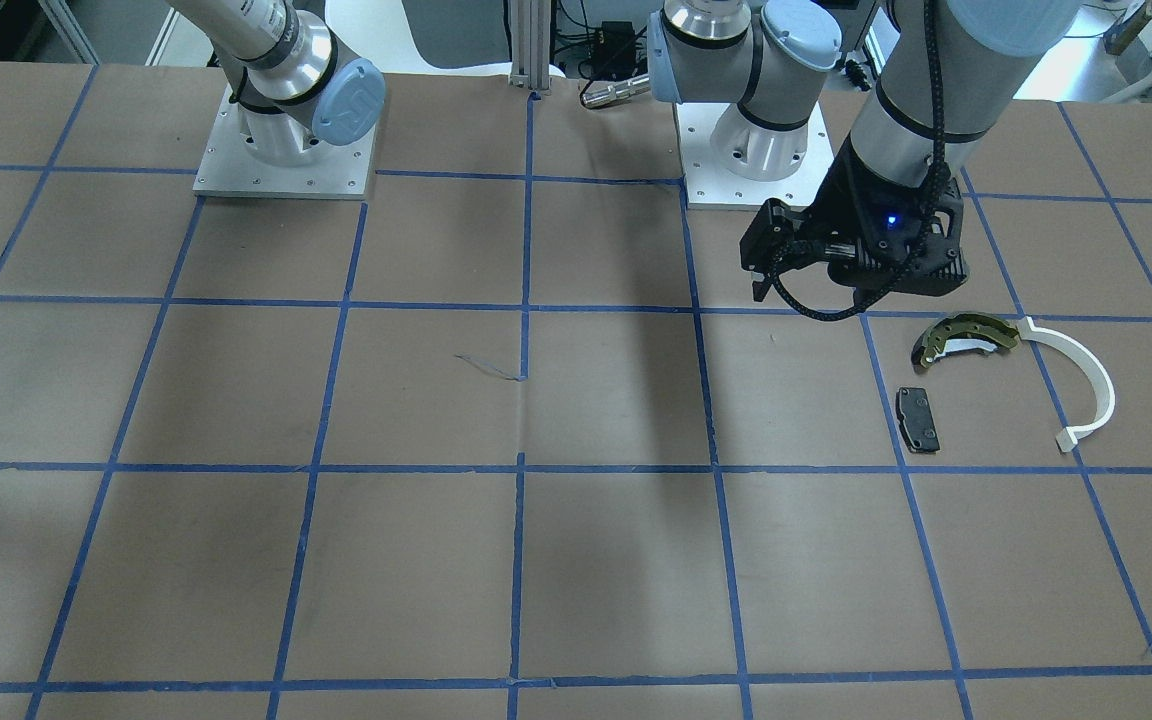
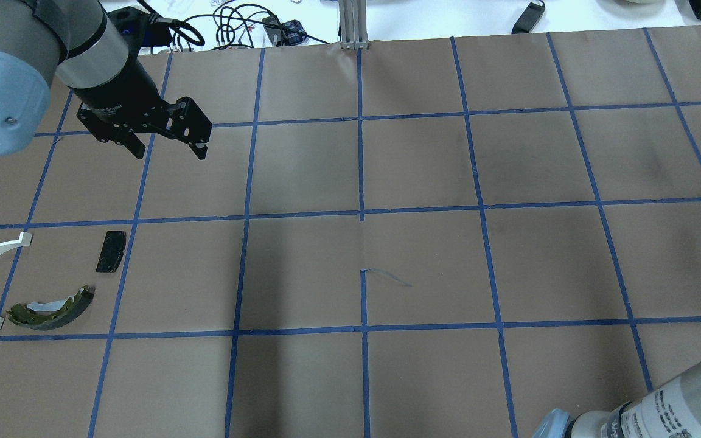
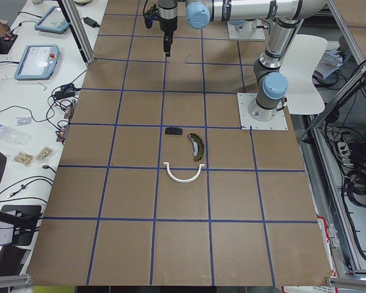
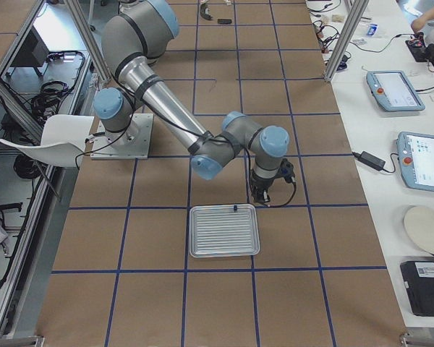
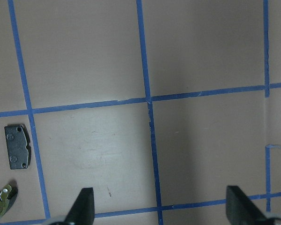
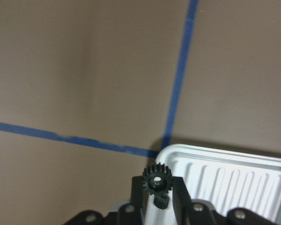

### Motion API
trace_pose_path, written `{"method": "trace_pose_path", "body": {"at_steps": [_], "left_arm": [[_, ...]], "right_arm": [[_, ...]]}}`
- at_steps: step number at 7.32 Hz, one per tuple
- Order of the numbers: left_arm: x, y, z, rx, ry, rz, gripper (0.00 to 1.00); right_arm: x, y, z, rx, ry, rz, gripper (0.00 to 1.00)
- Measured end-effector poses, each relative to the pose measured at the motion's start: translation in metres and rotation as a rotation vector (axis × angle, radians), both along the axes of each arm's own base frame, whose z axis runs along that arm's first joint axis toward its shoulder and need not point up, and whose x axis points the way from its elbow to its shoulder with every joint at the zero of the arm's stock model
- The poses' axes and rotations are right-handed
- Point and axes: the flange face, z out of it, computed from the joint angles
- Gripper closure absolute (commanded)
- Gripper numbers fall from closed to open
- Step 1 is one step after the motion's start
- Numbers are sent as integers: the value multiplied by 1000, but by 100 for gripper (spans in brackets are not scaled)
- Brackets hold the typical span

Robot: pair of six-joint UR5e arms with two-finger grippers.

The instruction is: Place bearing gear from tray to pile

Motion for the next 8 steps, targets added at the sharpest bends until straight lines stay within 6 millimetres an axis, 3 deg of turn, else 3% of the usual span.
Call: {"method": "trace_pose_path", "body": {"at_steps": [2,3,4,6,8], "left_arm": [[0,0,1,-2,-1,0,0],[0,1,2,-3,-2,-1,0],[1,1,2,-4,-4,-1,0],[2,1,2,-3,-8,-3,0],[2,2,2,-3,-11,-10,0]], "right_arm": [[151,-40,8,9,-31,-50,100],[232,-45,9,15,-38,-72,100],[321,-40,5,27,-48,-91,100],[484,-5,-10,59,-112,-186,100],[596,39,-27,92,-158,-217,93]]}}
